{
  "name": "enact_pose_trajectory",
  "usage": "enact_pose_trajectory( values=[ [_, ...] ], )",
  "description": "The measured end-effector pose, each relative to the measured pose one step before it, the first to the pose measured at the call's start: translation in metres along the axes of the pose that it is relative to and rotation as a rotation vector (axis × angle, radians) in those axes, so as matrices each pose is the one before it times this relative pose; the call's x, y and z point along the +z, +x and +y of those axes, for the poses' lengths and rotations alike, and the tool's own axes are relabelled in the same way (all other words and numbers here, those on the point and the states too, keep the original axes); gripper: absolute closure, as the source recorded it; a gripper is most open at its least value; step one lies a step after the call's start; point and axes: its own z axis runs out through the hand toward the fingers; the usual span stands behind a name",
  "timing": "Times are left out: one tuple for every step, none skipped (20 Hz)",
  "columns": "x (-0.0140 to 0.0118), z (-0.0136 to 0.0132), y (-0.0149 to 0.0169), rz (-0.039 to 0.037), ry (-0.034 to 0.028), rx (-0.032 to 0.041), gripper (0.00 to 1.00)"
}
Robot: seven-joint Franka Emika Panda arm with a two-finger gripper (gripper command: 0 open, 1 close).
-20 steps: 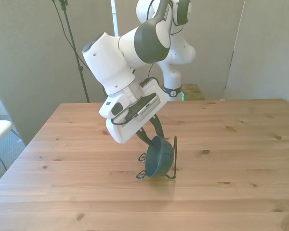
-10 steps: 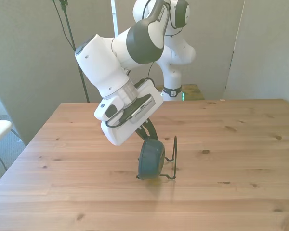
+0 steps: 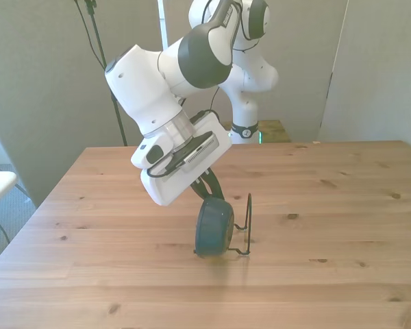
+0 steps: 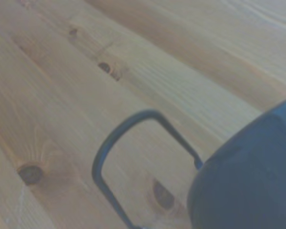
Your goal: Unload the bowl
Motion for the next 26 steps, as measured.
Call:
enact_pose_trajectory(
  values=[
    [-0.00289,-0.00975,0.00236,0.01453,-0.00392,-0.00634,1.0],
    [-0.00237,-0.01003,0.00195,0.01445,-0.00432,-0.00141,1.0],
    [-0.00111,-0.00983,0.00113,0.01289,-0.00426,0.00088,1.0],
    [-0.00037,-0.00988,0.00042,0.01151,-0.00384,0.00156,1.0],
    [-0.00073,-0.00881,-0.00091,0.00901,-0.00295,0.0046,1.0],
    [-0.00164,-0.00745,-0.00161,0.01483,-0.00573,0.00664,1.0],
    [-0.00359,-0.00526,-0.00316,0.01753,-0.00684,0.00546,1.0],
    [-0.00427,-0.00379,-0.00517,0.0127,-0.00507,0.00436,1.0],
    [-0.00489,-0.0043,-0.00736,0.00679,-0.00239,0.00332,1.0],
    [-0.00579,-0.00641,-0.00884,0.00395,-0.00045,-0.00046,1.0],
    [-0.00581,-0.00797,-0.0096,0.00284,0.00062,-0.00303,1.0],
    [-0.00536,-0.00917,-0.01042,0.00283,0.00083,-0.0044,1.0],
    [-0.0046,-0.01001,-0.01096,0.00434,0.00034,-0.006,1.0],
    [-0.00409,-0.00969,-0.01127,0.00405,-0.00067,-0.00494,1.0],
    [-0.0032,-0.00899,-0.01201,0.0032,-0.00265,-0.0047,1.0],
    [-0.00193,-0.00743,-0.0128,0.00162,-0.00595,-0.00213,1.0],
    [-0.00067,-0.00609,-0.013,0.0014,-0.00978,-0.00164,1.0],
    [0.00005,-0.00435,-0.01326,0.00217,-0.01269,0.0032,1.0],
    [0.001,-0.00302,-0.01366,0.004,-0.01854,0.00357,1.0],
    [0.00155,-0.00196,-0.01328,0.00839,-0.02128,0.0079,1.0],
    [0.00252,-0.00123,-0.01395,0.00545,-0.02138,0.01058,1.0],
    [0.00311,-0.00082,-0.01372,0.00277,-0.01892,0.01285,1.0],
    [0.00333,-0.00008,-0.01277,0.00169,-0.02077,0.01243,1.0],
    [0.00393,0.00065,-0.0117,0.00109,-0.02115,0.01516,1.0],
    [0.00462,0.00169,-0.01072,-0.00286,-0.02098,0.01666,1.0],
    [0.00478,0.00205,-0.00909,-0.00436,-0.02197,0.01844,1.0]
  ],
)
